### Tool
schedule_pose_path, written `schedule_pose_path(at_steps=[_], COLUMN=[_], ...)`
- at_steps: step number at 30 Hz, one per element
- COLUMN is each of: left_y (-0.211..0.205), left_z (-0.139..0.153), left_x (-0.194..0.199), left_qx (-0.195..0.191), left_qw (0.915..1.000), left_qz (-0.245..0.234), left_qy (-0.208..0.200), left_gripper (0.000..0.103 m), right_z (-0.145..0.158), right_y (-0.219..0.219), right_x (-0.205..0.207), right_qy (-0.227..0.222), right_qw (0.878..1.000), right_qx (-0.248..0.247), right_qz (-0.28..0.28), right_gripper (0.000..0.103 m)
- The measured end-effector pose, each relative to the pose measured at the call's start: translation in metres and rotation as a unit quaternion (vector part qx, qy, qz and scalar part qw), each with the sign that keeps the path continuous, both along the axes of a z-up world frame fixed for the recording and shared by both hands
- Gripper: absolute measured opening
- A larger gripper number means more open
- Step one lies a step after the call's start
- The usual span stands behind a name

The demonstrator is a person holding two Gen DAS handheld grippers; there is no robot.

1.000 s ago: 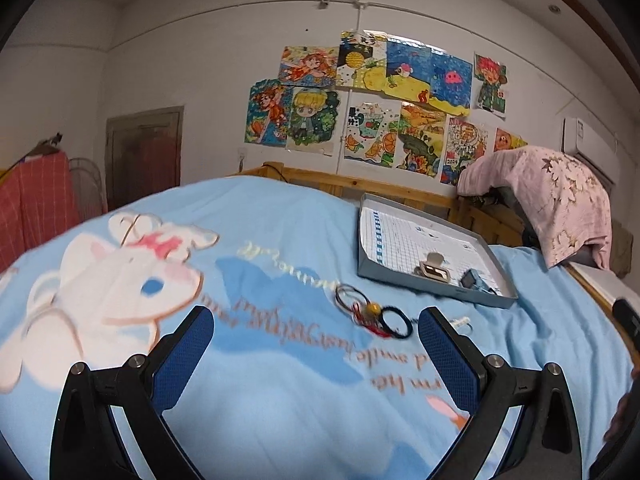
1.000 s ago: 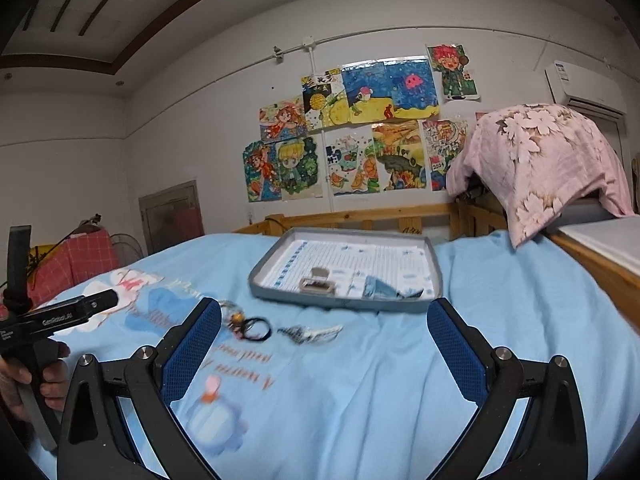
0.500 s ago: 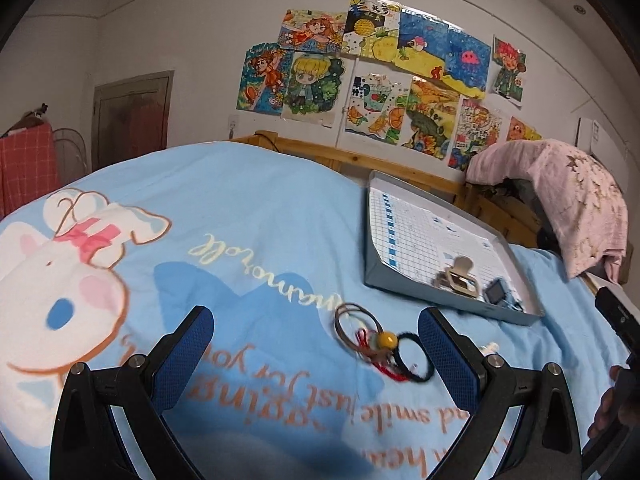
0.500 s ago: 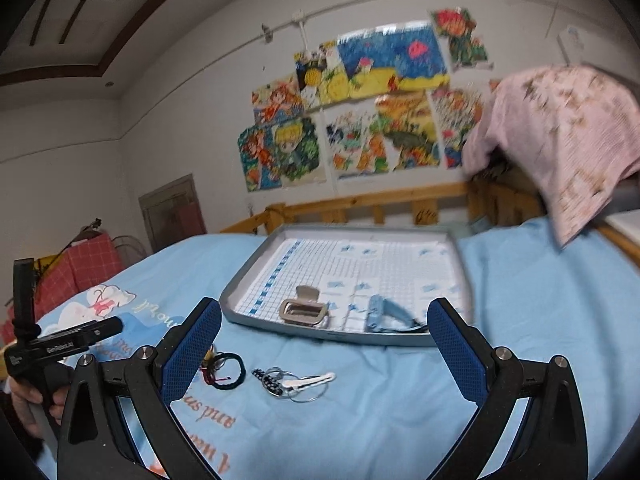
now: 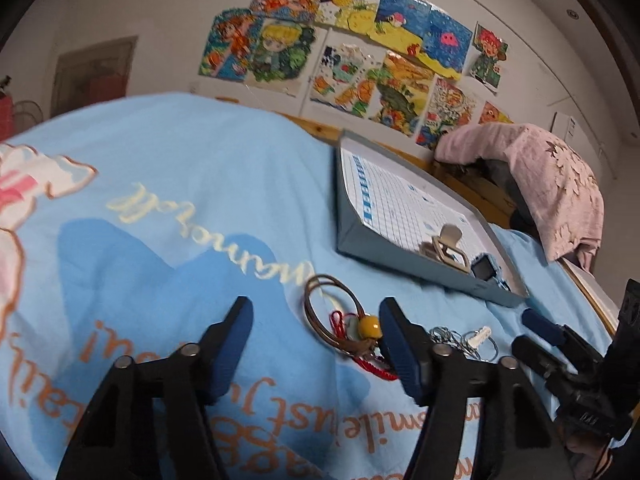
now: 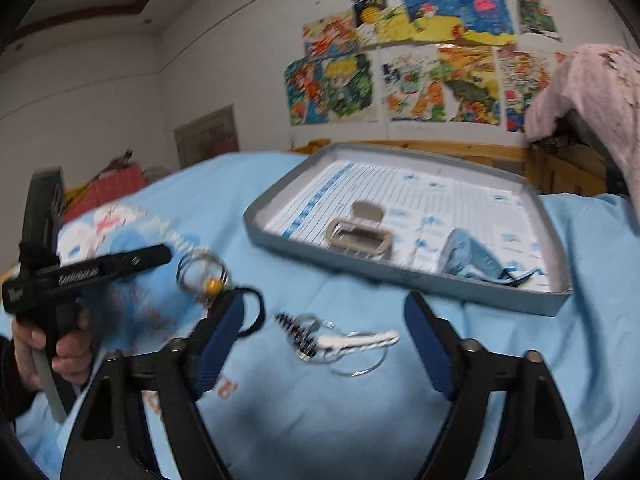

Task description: Organize jewelry

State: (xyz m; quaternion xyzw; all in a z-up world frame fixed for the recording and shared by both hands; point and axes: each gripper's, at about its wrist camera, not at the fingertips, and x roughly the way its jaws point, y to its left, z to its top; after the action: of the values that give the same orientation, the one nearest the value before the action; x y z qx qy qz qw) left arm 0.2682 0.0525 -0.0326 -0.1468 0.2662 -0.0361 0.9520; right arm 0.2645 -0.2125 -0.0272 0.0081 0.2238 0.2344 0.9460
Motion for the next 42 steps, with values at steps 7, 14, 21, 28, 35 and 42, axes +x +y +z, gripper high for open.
schedule_pose_path(at_steps=[7, 14, 21, 28, 35, 42], left_y=[-0.002, -0.007, -0.008, -0.013, -0.024, -0.042], left_z=[-0.015, -0.018, -0.018, -0.013, -0.003, 0.007], left_x=[0.005, 0.010, 0.008, -0.014, -0.030, -0.034], left_qx=[-0.016, -0.005, 0.002, 0.012, 0.029, 0.055], left_qw=[0.9997, 0.9993, 0.9995, 0.9993, 0.9969, 0.9926], left_qz=[-0.014, -0.023, -0.021, -0.034, -0.061, -0.091], left_qy=[0.016, 0.028, 0.025, -0.011, -0.041, -0.058], left_gripper=[0.030, 0.014, 0.006, 0.005, 0.005, 0.005], right_z=[-0.011, -0.025, -0.027, -0.023, -0.016, -0.005], right_y=[0.016, 0.026, 0.032, 0.032, 0.026, 0.006], right_x=[-0.001, 0.011, 0.012, 0.006, -0.001, -0.005], right_qy=[0.017, 0.060, 0.068, 0.057, 0.038, 0.040], right_qw=[0.999, 0.995, 0.994, 0.995, 0.997, 0.998], right_qx=[-0.047, -0.069, -0.083, -0.078, -0.058, -0.018], right_qz=[0.020, 0.031, 0.028, 0.029, 0.041, 0.036], right_gripper=[0.057, 0.046, 0.027, 0.010, 0.002, 0.002])
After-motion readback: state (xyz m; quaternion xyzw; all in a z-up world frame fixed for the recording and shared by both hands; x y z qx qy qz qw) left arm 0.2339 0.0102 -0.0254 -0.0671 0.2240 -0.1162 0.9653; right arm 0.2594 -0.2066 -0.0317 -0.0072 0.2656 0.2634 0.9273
